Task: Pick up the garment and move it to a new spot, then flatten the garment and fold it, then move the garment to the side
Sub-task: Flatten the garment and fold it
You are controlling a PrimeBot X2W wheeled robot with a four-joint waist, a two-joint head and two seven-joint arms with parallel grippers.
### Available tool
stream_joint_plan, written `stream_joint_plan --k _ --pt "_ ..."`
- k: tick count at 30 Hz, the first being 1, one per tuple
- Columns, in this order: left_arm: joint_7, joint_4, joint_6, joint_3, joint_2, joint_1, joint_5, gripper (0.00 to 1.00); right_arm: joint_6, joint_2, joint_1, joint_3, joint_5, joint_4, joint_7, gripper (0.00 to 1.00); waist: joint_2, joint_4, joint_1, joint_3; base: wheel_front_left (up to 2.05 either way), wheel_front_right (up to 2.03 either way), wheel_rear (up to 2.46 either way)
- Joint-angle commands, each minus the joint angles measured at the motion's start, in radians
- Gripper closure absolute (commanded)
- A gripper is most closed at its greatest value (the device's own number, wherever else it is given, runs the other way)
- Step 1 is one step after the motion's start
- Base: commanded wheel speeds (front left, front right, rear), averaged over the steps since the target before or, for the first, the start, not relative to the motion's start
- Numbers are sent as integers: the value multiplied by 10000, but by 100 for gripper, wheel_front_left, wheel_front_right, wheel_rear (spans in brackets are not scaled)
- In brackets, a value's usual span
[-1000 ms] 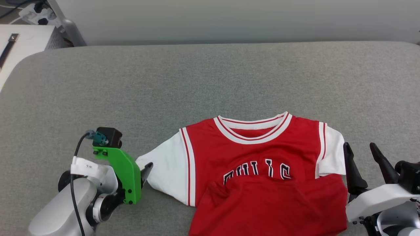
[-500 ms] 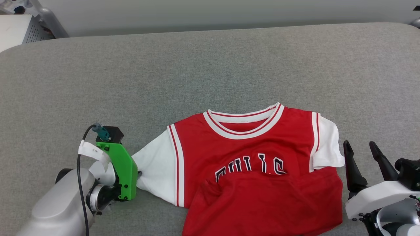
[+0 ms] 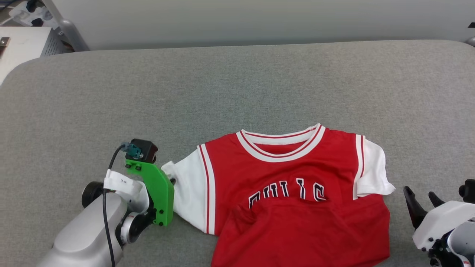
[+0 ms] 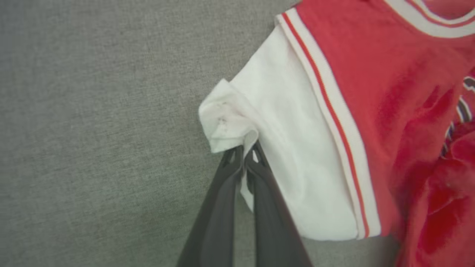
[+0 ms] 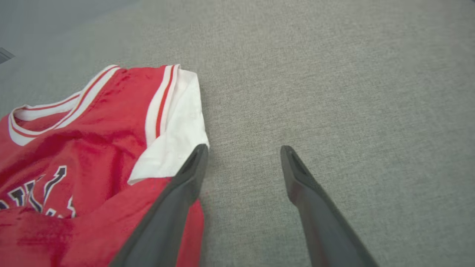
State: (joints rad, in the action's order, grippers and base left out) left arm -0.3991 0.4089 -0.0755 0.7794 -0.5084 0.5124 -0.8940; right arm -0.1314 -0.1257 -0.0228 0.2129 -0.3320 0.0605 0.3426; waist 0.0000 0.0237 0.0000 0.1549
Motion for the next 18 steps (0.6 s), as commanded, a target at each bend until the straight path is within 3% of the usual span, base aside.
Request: stream_joint_plan --k 1,9,18 --pt "124 -282 -124 -44 -81 -105 145 100 7 -191 -293 29 -223 245 453 0 0 157 0 -70 0 0 0" --pt "280 -1976 -644 -149 -454 16 529 100 7 -1377 -1498 -917 -1220 984 2726 0 0 569 0 96 0 0 0" --pt "299 -2834 -900 -197 -592 139 696 100 7 -2155 -2528 -2081 -1492 1978 4005 0 0 907 0 498 0 0 0"
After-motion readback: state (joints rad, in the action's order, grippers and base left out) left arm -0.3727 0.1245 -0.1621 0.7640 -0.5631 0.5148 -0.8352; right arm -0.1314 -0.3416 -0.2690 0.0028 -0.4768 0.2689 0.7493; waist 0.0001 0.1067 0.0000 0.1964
